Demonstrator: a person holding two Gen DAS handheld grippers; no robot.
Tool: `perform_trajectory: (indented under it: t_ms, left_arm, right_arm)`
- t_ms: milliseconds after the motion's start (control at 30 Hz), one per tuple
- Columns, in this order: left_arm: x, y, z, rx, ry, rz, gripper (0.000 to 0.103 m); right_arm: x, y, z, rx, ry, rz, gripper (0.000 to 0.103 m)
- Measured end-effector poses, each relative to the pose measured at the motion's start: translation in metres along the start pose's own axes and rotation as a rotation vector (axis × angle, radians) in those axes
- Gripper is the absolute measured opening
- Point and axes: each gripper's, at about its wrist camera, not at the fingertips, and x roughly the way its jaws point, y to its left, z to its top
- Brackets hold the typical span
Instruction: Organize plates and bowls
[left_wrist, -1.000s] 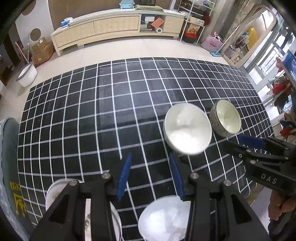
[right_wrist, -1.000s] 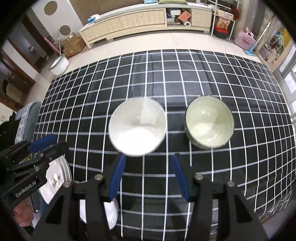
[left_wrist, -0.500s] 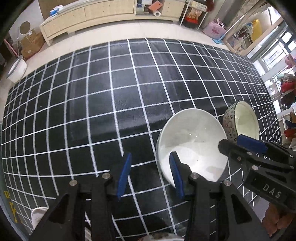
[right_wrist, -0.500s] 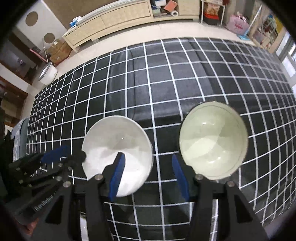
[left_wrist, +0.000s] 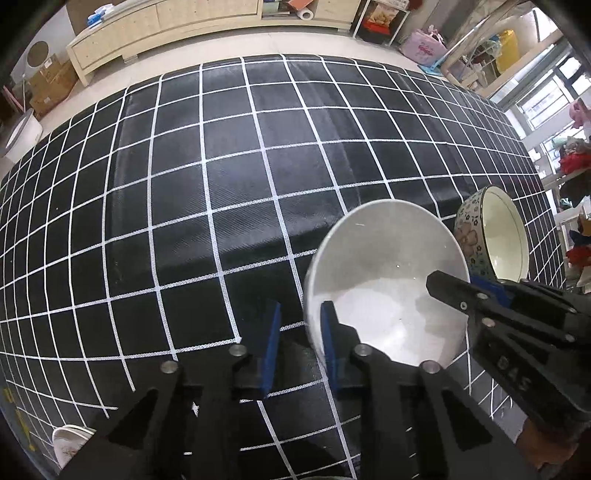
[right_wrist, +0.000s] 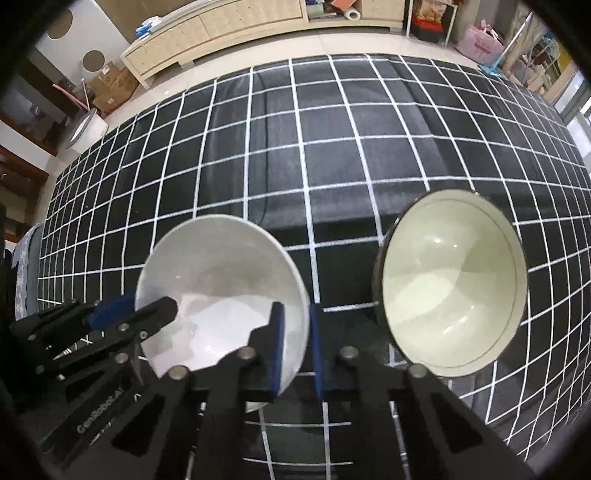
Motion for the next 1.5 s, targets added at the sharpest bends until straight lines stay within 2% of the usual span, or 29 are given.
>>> perform_trajectory:
  t_ms: [100,433,733,1000,1233,1500]
  left_arm:
    - [0.001,0.000,-0.003,-0.015,0.010,0.005,0.011]
    - [-0.006,0.025,-0.045,-0.001,0.033,0.057,0.010]
    - [-0.010,0.057,-0.092,-0.058,0.041,0.049,0.010]
    - [-0.011,0.070,-0.111,-0.085,0.036,0.029,0.010]
    - [-0.008,0.065,-0.100,-0.079,0.037,0.045,0.010]
    - [-0.028,0.069,-0.088,-0.092,0.031,0.050,0.010]
  right_arm:
    - [0.000,0.004,-0.006,-0.016,-0.004,-0.002,0.011]
    - [-0.003,0.044,-0.032,-0.111,0.024,0.025,0.012]
    - [-0.012,0.084,-0.069,-0.161,0.049,0.048,0.011]
    - [-0.015,0.106,-0.086,-0.170,0.063,0.044,0.011]
    - [-0.013,0.117,-0.099,-0.156,0.071,0.024,0.011]
    - [-0.009,0.120,-0.066,-0.130,0.057,0.019,0.011]
